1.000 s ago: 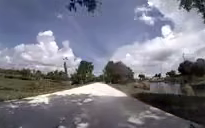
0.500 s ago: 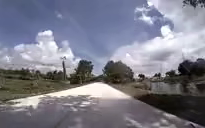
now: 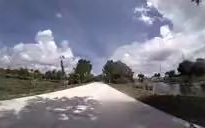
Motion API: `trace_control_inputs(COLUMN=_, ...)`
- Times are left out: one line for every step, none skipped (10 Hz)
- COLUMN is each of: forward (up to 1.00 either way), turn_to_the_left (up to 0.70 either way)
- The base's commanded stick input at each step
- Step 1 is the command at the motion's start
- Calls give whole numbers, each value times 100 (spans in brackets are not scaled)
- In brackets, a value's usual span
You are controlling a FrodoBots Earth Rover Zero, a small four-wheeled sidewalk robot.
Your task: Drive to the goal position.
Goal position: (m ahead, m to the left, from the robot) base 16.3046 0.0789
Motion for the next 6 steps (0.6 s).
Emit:
trace_control_inputs(forward=85, turn_to_the_left=34)
trace_control_inputs(forward=85, turn_to_the_left=34)
trace_control_inputs(forward=85, turn_to_the_left=34)
trace_control_inputs(forward=85, turn_to_the_left=5)
trace_control_inputs(forward=85, turn_to_the_left=0)
trace_control_inputs(forward=85, turn_to_the_left=0)
